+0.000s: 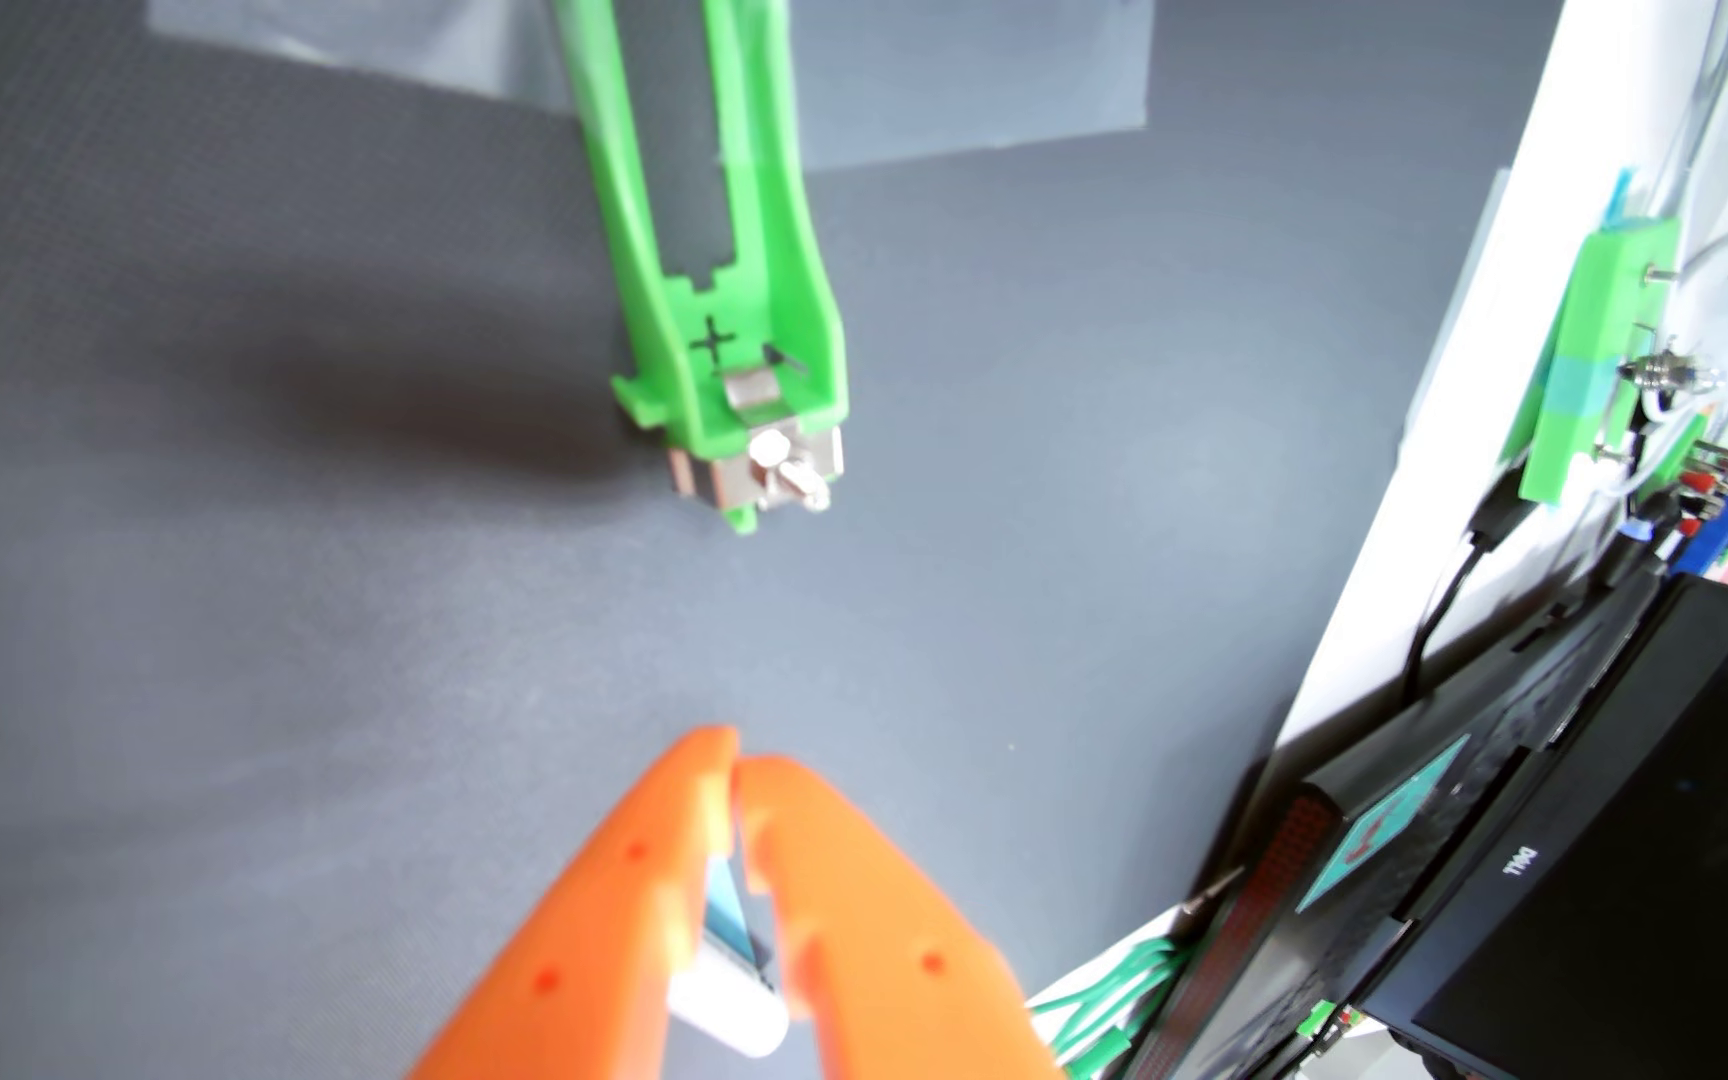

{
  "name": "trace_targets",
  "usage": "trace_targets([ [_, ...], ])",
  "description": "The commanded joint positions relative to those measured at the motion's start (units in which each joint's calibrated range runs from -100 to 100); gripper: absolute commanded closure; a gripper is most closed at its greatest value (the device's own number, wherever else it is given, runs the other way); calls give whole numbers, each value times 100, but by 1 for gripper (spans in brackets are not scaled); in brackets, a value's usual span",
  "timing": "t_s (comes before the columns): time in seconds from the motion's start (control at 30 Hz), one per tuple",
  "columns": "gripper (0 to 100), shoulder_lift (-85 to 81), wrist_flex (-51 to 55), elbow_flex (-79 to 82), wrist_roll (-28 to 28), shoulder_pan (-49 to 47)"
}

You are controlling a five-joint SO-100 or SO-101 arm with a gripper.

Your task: Insert Battery

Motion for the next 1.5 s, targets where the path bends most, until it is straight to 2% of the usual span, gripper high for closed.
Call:
trace_targets([
  [0.0, 98, -66, -24, -28, -13, 30],
  [1.47, 98, -66, -24, -28, -7, -18],
])
